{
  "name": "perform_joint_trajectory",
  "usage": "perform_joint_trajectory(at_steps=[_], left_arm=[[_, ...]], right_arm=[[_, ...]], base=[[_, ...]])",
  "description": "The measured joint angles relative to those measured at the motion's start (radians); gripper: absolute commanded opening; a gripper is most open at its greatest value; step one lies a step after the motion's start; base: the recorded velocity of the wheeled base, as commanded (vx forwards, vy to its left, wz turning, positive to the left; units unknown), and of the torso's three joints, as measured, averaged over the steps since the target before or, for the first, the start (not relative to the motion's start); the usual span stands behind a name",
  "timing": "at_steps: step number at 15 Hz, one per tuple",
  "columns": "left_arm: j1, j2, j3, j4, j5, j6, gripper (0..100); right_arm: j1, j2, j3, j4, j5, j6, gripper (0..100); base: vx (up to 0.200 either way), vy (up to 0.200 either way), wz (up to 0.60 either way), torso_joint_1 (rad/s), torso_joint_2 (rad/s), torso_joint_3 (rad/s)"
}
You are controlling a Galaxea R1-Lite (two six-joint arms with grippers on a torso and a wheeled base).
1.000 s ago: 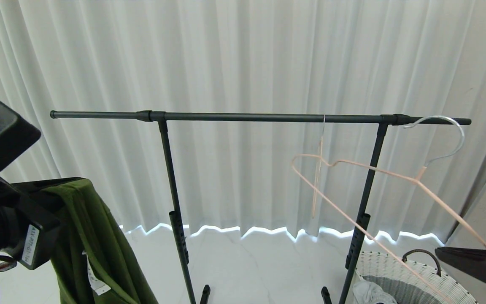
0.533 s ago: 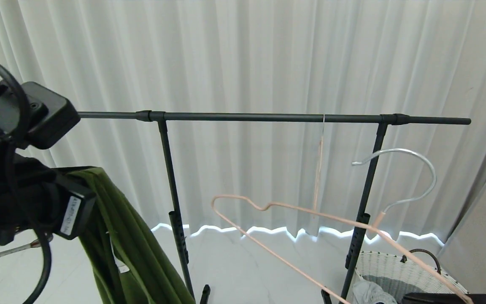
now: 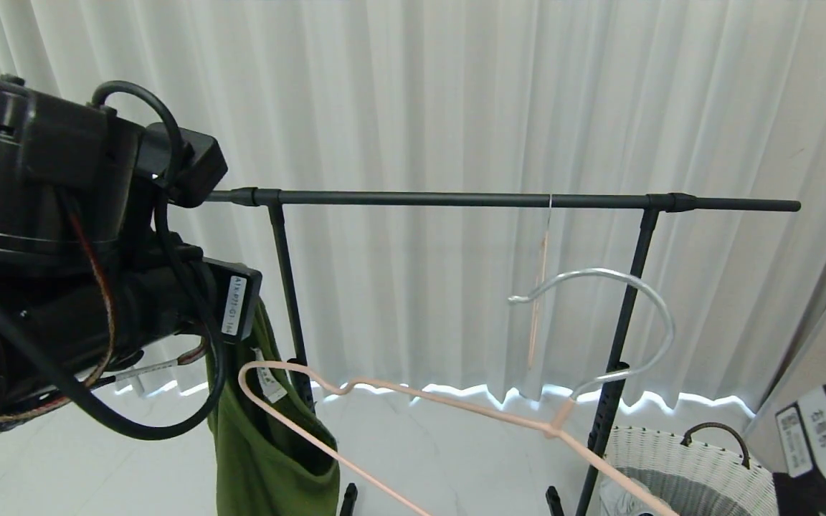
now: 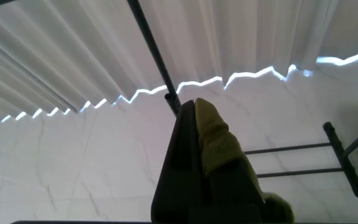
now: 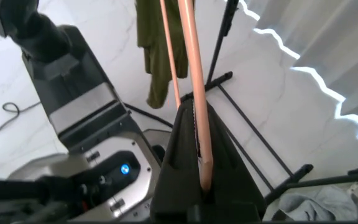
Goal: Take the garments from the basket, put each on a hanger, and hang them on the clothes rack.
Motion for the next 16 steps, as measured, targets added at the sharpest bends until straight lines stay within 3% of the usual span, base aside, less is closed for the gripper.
perform_joint_trajectory(at_steps=[6,16], left_arm=[[-0.038,0.01,0.0,0.0,0.001,-0.016,0],[-0.043,0.031,-0.003,0.0,0.067,-0.088,0]], right_arm=[[-0.064,0.116,0.0,-0.142,-0.007,0.012,0],[-0.125,0.189,-0.001,-0.229,-0.012,0.015,0]], base=[[0.0,0.0,0.0,0.0,0.0,0.0],[0.0,0.0,0.0,0.0,0.0,0.0]])
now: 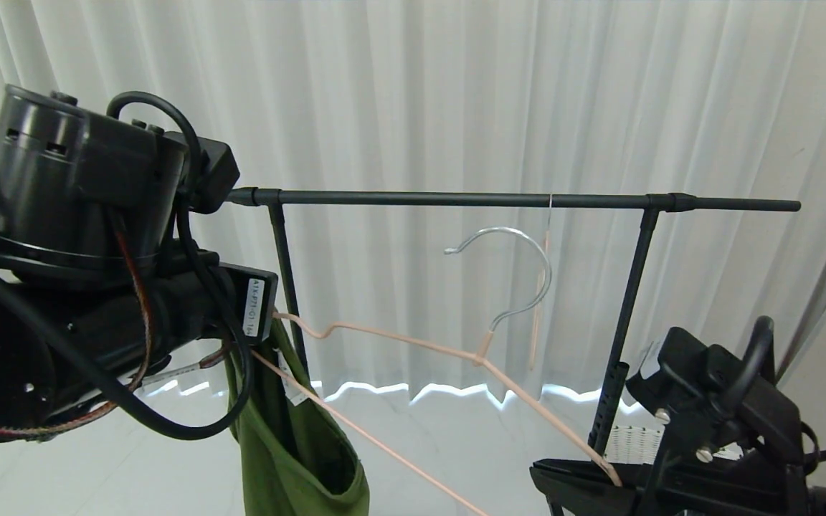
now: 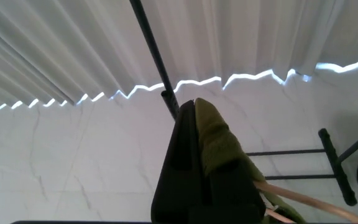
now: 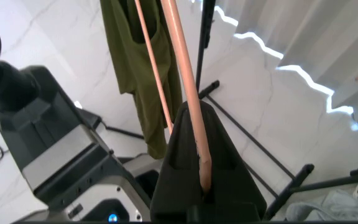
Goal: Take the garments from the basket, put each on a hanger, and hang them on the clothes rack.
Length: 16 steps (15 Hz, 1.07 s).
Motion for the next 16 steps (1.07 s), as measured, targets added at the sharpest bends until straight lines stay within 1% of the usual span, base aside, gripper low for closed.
perform_joint_trajectory(at_steps=[2,7,10,14,15,16], left_arm=[[-0.004,0.0,-0.001,0.0,0.0,-0.003,0],[-0.038,0.0,-0.024,0.0,0.005,-0.035,0],[-0.049,-0.001,-0.029,0.0,0.006,-0.036,0],[-0.034,0.0,-0.054,0.001,0.012,-0.034,0],[-0.017,0.001,-0.059,0.005,0.03,-0.033,0],[-0.001,0.004,-0.061,0.007,0.044,-0.033,0]], right_arm=[[-0.011,0.026,-0.01,-0.036,-0.003,0.0,0],[-0.014,0.107,-0.064,-0.051,-0.002,0.002,0],[-0.014,0.16,-0.093,-0.051,-0.007,0.052,0],[-0.014,0.212,-0.1,-0.049,-0.048,0.077,0],[-0.015,0.215,-0.097,-0.046,-0.07,0.099,0],[-0.019,0.217,-0.096,-0.044,-0.111,0.124,0]], base=[[0.0,0.0,0.0,0.0,0.0,0.0],[0.0,0.0,0.0,0.0,0.0,0.0],[0.0,0.0,0.0,0.0,0.0,0.0],[0.0,0.0,0.0,0.0,0.0,0.0],[0.0,0.0,0.0,0.0,0.0,0.0],[0.0,0.0,0.0,0.0,0.0,0.0]])
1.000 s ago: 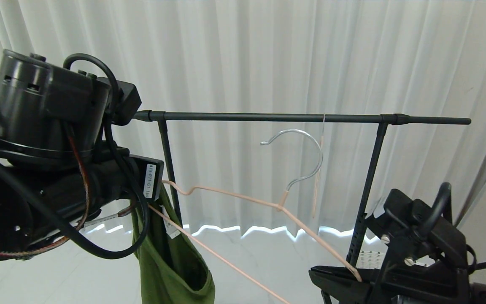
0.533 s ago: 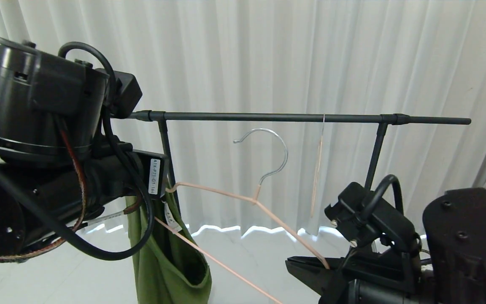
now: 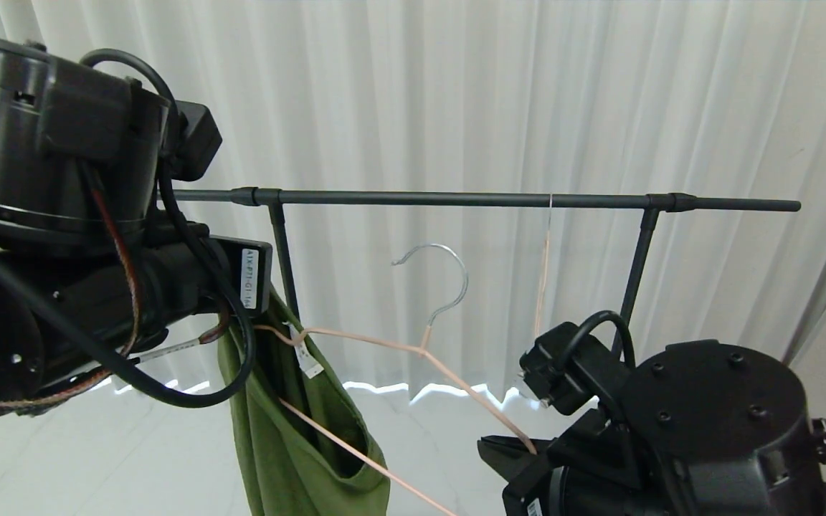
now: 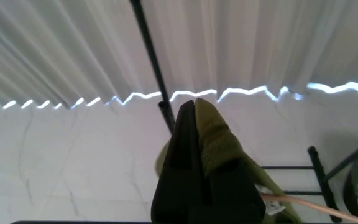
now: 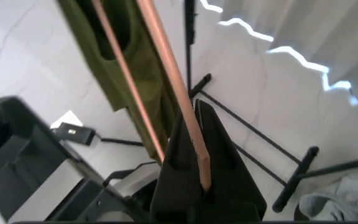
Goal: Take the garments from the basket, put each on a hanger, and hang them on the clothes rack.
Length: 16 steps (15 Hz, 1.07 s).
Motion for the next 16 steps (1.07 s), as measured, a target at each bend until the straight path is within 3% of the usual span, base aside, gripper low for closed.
perform_joint_trajectory(at_steps=[3,10,16], left_arm=[[0.024,0.011,0.0,0.0,0.004,0.001,0],[0.016,0.037,0.011,0.0,0.004,-0.002,0],[-0.048,0.038,0.002,-0.001,0.004,-0.016,0]], right_arm=[[-0.013,-0.001,0.001,0.002,-0.083,0.055,0],[-0.013,-0.039,-0.004,-0.007,-0.101,0.062,0],[-0.003,0.017,-0.021,-0.107,-0.1,0.06,0]], base=[[0.0,0.0,0.0,0.0,0.0,0.0],[0.0,0.0,0.0,0.0,0.0,0.0],[0.0,0.0,0.0,0.0,0.0,0.0]])
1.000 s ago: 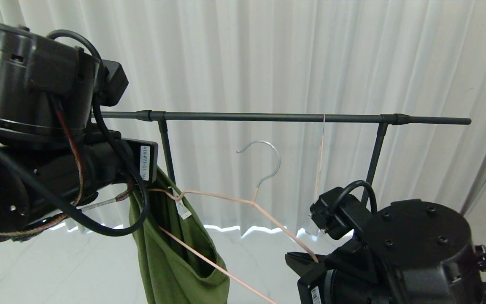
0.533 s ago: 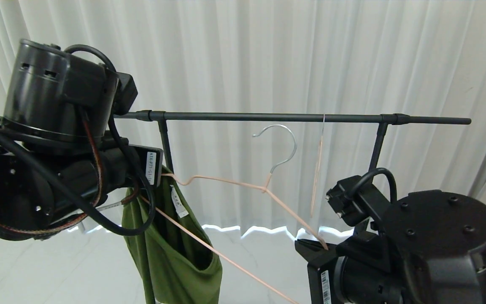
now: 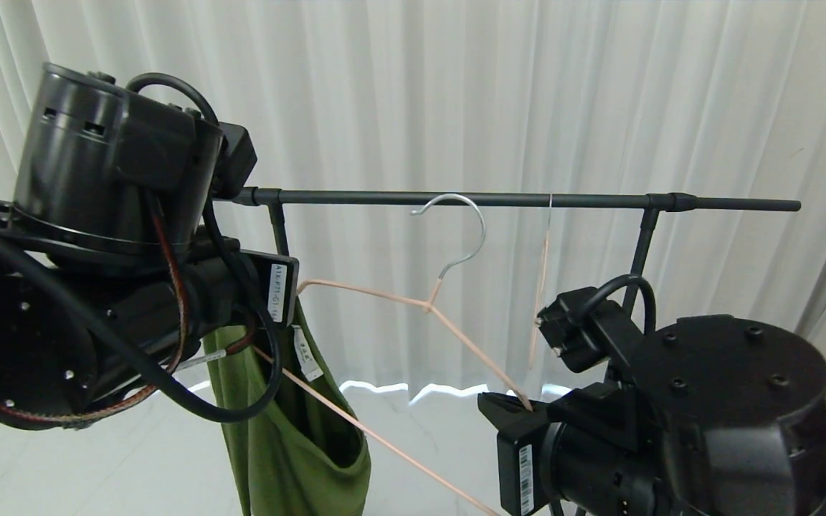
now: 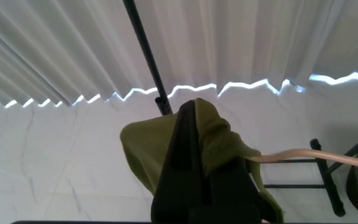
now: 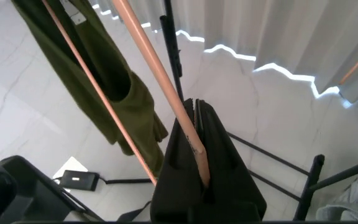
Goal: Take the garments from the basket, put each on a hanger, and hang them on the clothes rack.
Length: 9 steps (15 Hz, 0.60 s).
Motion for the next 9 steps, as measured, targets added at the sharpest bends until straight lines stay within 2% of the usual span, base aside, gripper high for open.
perform_joint_trajectory(at_steps=[6,9], left_arm=[[-0.086,-0.004,-0.035,0.0,0.0,-0.068,0],[-0.135,-0.005,-0.063,0.0,-0.001,-0.074,0]], right_arm=[[0.002,0.101,-0.099,-0.001,0.0,0.003,0],[0.016,0.146,-0.129,-0.001,0.0,0.008,0]], base=[[0.0,0.0,0.0,0.0,0.0,0.0],[0.0,0.0,0.0,0.0,0.0,0.0]])
